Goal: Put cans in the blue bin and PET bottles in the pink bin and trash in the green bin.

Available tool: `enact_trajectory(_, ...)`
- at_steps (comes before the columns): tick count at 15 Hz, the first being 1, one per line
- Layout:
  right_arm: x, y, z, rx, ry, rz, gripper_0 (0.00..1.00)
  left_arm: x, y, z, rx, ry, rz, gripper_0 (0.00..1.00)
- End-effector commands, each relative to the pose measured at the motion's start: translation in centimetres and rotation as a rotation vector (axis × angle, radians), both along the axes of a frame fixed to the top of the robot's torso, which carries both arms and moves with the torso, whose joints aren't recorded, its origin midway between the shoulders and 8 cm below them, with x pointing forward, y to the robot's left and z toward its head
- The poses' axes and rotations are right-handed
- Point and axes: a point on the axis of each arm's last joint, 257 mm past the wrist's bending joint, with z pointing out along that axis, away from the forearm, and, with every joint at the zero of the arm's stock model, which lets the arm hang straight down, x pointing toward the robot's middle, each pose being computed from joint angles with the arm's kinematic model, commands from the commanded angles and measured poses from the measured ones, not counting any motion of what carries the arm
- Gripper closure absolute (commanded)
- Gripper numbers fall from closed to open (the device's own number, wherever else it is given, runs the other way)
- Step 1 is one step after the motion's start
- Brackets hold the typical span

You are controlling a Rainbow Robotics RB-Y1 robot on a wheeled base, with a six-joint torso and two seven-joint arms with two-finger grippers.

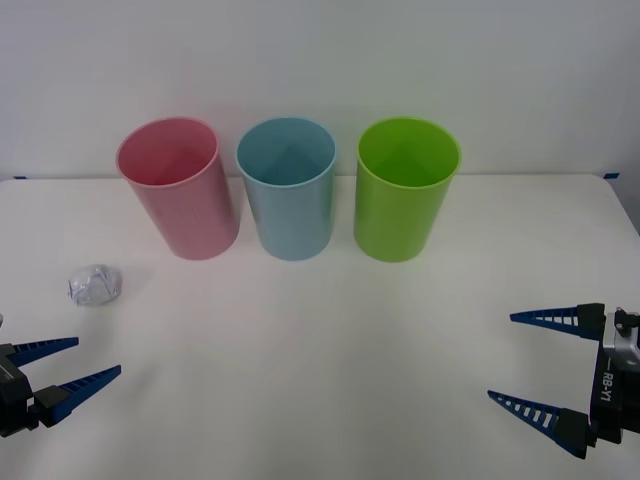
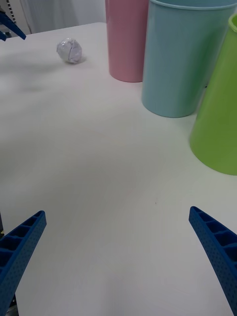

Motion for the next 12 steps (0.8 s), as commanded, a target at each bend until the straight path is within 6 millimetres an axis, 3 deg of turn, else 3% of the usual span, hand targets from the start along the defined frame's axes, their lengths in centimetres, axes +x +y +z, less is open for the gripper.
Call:
enact_trajectory(1, 0.00, 0.00, 0.00, 0.000, 0.000, 0.000, 0.00, 0.00, 0.00, 0.00, 0.000, 0.000, 0.000, 0.00)
enact_trajectory(12, 0.00, 0.00, 0.00, 0.000, 0.000, 0.000, 0.00, -0.25, -0.65, -0.57, -0.019, 0.008, 0.001, 0.00)
